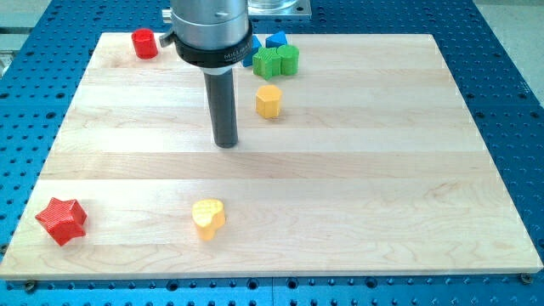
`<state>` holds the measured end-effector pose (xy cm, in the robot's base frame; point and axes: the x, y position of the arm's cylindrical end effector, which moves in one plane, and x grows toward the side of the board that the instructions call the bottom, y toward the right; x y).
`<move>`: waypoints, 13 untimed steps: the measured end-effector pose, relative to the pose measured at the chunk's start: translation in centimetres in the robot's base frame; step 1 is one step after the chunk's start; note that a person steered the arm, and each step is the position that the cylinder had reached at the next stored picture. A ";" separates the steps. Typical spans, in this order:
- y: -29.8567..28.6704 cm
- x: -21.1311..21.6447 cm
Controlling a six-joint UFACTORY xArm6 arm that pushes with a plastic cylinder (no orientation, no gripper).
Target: Push the yellow hexagon to the center right side of the board
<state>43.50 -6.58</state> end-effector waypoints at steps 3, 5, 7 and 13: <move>-1.5 -2.6; -0.9 -1.8; -1.5 -5.7; 17.6 3.6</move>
<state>47.05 11.00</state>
